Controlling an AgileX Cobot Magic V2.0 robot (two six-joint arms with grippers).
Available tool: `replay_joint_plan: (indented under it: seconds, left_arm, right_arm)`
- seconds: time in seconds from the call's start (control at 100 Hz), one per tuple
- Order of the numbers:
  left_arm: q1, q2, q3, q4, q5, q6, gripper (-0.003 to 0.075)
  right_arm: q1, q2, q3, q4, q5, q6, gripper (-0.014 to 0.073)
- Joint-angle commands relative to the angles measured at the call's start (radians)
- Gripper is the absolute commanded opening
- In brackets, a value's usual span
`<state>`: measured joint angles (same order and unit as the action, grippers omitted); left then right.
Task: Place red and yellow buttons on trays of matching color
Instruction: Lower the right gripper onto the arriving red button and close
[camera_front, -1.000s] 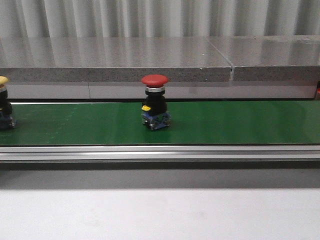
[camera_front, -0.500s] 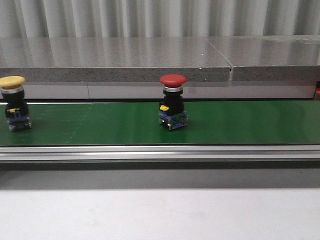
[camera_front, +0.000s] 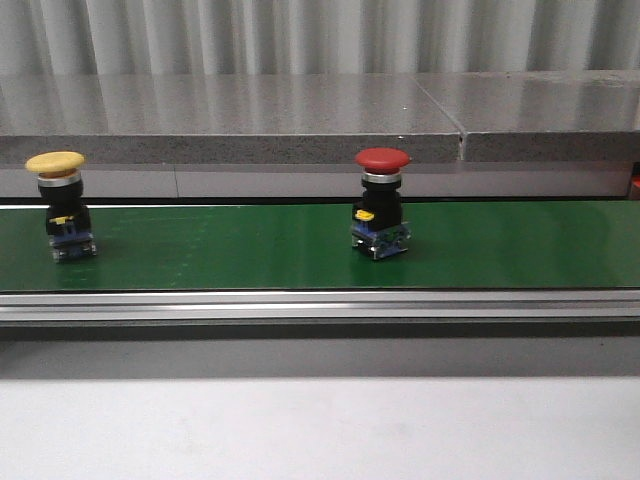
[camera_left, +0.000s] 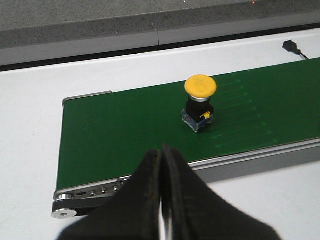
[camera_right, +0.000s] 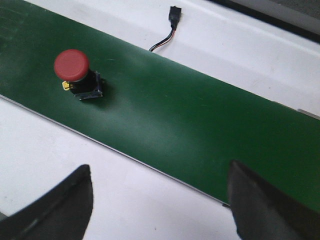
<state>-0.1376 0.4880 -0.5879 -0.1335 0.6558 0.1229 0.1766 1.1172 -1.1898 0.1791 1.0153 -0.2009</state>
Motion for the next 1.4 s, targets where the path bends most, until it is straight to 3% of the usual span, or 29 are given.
replay_joint_plan:
  seconds: [0.0,0.29,0.66,0.89,1.08,1.18,1.3,1.39]
  left_arm:
    - [-0.007,0.005,-0.025,-0.005,-0.072,0.001,-0.002]
    - [-0.007,0.005,-0.025,-0.005,-0.072,0.001,-0.002]
    - [-0.007,0.005,-0.025,-0.005,-0.072,0.001,-0.002]
    - [-0.007,0.005,-0.025,-0.005,-0.072,0.001,-0.002]
    - [-0.007,0.005,-0.025,-0.005,-0.072,0.001,-0.002]
    - [-0.007,0.005,-0.025,-0.005,-0.072,0.001,-0.002]
    - [-0.007,0.005,-0.025,-0.005,-0.072,0.001,-0.002]
    - [-0.007,0.005,-0.025,-0.005,-0.072,0.001,-0.002]
  right_arm:
    - [0.022,0.049,-0.069,0.014,-0.022,-0.006,0.0575]
    - [0.055,0.282,-0.199,0.033,0.133,-0.008,0.0575]
    - [0.06,0.49,-0.311,0.053,0.198,-0.085,0.0575]
    - [0.092,0.578,-0.324,0.061,0.161,-0.196,0.0575]
    - [0.092,0.628,-0.324,0.077,0.098,-0.206,0.0566]
    - [0.092,0.627,-0.324,0.076,0.065,-0.212,0.0484]
    - [0.092,0.627,-0.324,0.065,0.061,-0.217,0.0255]
    - [0.092,0.627,-0.324,0.065,0.049,-0.217,0.0141]
